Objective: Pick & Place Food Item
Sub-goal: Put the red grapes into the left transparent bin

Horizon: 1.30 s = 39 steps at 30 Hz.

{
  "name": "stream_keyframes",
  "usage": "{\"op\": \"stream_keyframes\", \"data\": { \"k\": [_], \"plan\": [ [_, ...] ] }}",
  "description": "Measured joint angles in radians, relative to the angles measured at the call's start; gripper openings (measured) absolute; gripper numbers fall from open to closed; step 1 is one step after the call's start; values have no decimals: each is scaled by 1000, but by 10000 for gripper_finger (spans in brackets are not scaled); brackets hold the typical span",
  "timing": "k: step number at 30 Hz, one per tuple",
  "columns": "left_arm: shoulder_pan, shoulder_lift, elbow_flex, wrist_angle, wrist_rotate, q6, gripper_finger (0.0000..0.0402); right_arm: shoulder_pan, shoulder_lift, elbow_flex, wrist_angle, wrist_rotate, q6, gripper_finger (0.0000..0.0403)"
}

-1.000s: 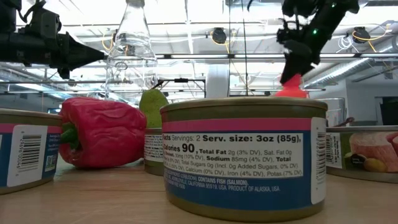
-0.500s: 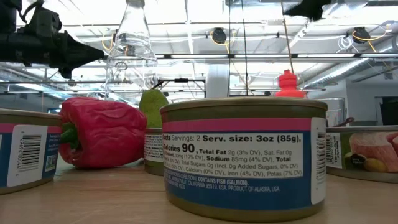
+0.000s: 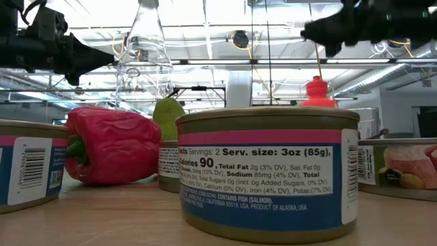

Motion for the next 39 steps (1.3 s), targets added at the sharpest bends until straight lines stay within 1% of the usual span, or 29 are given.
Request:
{"op": "stream_keyframes", "data": {
  "k": [3, 7, 9, 11, 14, 17, 20, 23, 25, 28, 31, 33, 39],
  "plan": [
    [0, 0, 0, -1, -18, 8, 26, 49, 41, -75, 129, 0, -21, 52],
    [0, 0, 0, 0, -23, 9, 26, 129, 80, -117, 145, 3, -62, 10],
    [0, 0, 0, 1, -36, 11, 26, 166, 96, -114, 155, 11, -91, 3],
    [0, 0, 0, 2, -61, 5, 26, 204, 103, -91, 163, 35, -106, 6],
    [0, 0, 0, 2, -80, -5, 26, 264, 120, -40, 154, 100, -138, 10],
    [0, 0, 0, 0, -80, -7, 26, 337, 154, 66, 19, 162, -199, 10],
    [0, 0, 0, 0, -80, -3, 26, 424, 223, 226, -205, 270, -218, 10],
    [0, 0, 0, 0, -81, -2, 26, 510, 328, 394, -433, 382, -181, 11],
    [0, 0, 0, 0, -81, 0, 26, 551, 405, 500, -567, 402, -145, 11],
    [0, 0, 0, -1, -81, -3, 26, 589, 505, 618, -698, 404, -103, 12],
    [0, 0, 0, -1, -81, -4, 26, 610, 582, 664, -777, 431, -63, 26],
    [0, 0, 0, -1, -81, -7, 26, 618, 624, 661, -793, 435, -35, 47],
    [0, 0, 0, -1, -81, -4, 26, 618, 731, 593, -756, 423, 60, 140]
  ]
}}
